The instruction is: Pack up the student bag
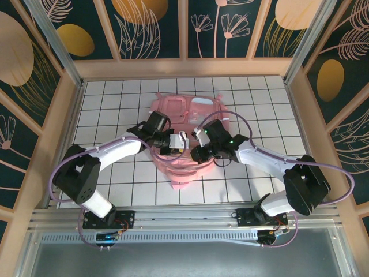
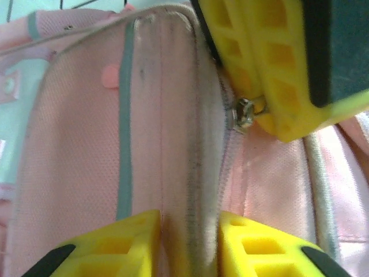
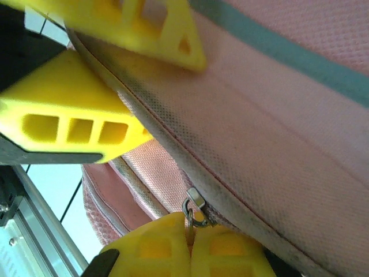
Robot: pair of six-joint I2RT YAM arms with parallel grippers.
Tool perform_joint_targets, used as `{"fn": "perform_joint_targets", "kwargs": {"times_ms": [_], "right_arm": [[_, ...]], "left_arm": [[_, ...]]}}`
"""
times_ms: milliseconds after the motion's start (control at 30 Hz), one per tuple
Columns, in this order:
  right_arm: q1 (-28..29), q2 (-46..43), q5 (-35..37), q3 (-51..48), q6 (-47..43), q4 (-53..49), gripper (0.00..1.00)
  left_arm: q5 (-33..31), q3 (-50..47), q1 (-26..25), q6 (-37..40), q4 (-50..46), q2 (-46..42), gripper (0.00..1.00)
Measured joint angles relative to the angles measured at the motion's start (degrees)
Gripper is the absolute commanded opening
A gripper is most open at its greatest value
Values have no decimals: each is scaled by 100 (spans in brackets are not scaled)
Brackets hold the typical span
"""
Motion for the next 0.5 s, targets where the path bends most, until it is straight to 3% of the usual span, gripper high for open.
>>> {"fn": "perform_joint_targets", "kwargs": {"times_ms": [33, 200, 500], "right_arm": [[-22, -2, 33, 0, 13, -4, 0], [-245, -103, 273, -2, 146, -136, 0], [-1204, -376, 754, 0, -35, -730, 0]], "left_arm": [[-39, 0, -15, -15, -2, 4, 0], [-269, 0, -42, 142, 138, -52, 0], [-507, -216, -31, 872, 271, -380, 0]]}}
